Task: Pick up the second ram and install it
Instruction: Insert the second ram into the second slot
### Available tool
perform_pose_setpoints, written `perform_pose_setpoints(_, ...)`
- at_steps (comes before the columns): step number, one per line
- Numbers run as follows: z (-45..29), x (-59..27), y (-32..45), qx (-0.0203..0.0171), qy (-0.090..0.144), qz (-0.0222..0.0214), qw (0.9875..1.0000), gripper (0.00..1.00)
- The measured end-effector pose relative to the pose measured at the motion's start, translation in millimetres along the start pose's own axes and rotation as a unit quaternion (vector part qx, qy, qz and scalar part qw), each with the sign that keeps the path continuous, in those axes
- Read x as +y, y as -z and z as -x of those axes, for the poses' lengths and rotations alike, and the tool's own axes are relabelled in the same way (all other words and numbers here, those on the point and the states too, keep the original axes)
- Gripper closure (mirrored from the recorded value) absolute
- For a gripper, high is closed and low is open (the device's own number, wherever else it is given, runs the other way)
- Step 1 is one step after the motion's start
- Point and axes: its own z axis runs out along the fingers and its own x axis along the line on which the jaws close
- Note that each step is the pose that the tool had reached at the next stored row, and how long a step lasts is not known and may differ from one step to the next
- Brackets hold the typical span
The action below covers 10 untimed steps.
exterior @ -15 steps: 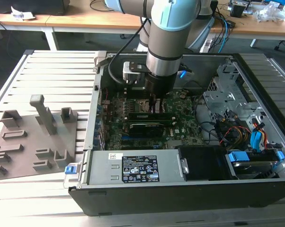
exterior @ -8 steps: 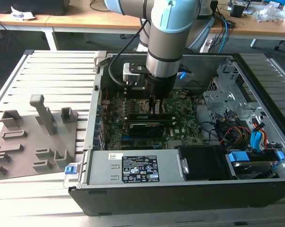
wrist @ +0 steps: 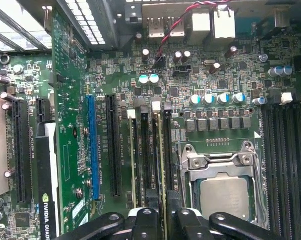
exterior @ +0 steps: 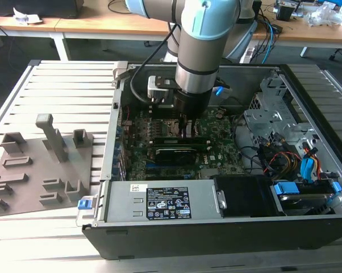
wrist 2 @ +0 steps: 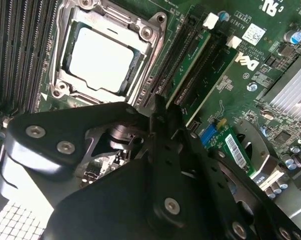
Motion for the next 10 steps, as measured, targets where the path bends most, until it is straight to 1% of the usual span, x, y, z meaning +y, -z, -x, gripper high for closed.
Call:
perform_pose_setpoints(2, 0.8, 0.4, 8.3, 0.0002, 0.0, 0.0, 1.0, 0.78)
perform_pose_setpoints(5, 2.8, 1.1, 25.0, 0.0003, 0.0, 0.0001, 1.0, 0.78)
perform_pose_setpoints(6, 3.4, 1.2, 30.0, 0.0003, 0.0, 0.0, 1.0, 0.8)
perform_pose_setpoints(7, 4.1, 1.4, 34.7, 0.0004, 0.0, 0.0, 1.0, 0.89)
perform_pose_setpoints(8, 4.1, 1.5, 36.7, 0.0004, 0.0, 0.0, 1.0, 0.89)
perform_pose_setpoints(10, 4.2, 1.6, 37.0, 0.0003, 0.0, 0.0, 1.0, 0.89)
